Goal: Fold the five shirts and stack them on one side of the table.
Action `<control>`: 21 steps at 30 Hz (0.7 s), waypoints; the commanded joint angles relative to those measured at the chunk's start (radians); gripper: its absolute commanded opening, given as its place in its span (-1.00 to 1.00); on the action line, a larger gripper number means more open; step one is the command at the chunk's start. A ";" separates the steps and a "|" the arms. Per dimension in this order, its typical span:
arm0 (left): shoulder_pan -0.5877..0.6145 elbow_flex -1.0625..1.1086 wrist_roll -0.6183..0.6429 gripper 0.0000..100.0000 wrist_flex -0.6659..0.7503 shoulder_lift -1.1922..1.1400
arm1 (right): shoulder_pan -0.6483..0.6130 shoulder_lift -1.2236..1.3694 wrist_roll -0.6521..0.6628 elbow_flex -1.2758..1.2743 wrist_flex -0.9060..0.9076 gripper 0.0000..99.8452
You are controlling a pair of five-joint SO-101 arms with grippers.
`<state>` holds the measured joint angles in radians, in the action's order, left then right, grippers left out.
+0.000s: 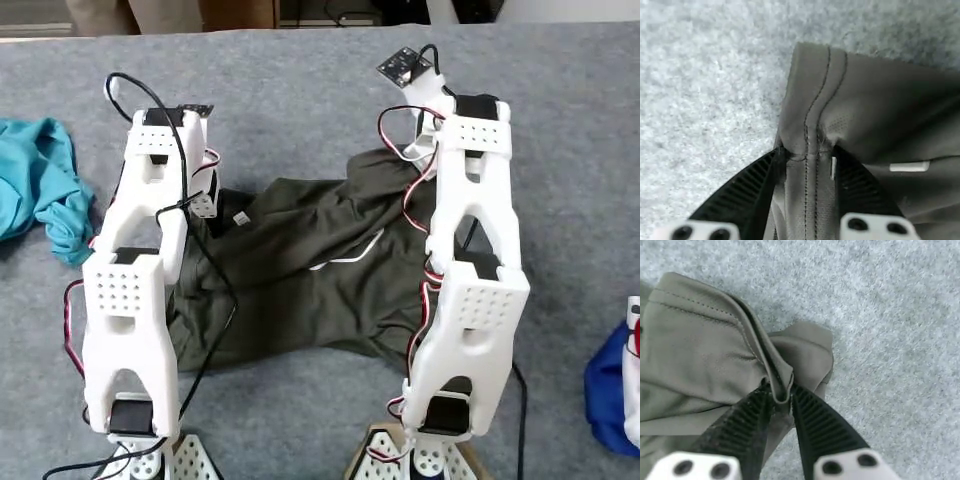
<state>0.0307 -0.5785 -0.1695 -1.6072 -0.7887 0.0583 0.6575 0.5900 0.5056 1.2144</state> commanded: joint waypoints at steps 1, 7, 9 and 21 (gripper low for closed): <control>0.008 -0.029 -0.003 -0.69 0.011 -0.001 | 0.007 -0.010 0.005 0.051 -0.008 -0.99; 0.005 -0.120 0.061 -0.98 -0.025 -0.001 | 0.007 -0.010 0.005 0.051 -0.008 -0.99; -0.002 -0.158 0.075 -0.94 -0.057 -0.001 | 0.007 -0.010 0.005 0.051 -0.008 -0.99; -0.008 -0.414 0.080 -0.96 -0.152 0.002 | 0.008 -0.018 -0.006 0.166 0.101 -0.99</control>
<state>0.0307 -0.9053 -0.0959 -1.7438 -0.7963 0.0583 0.6575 0.5900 0.5439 1.2451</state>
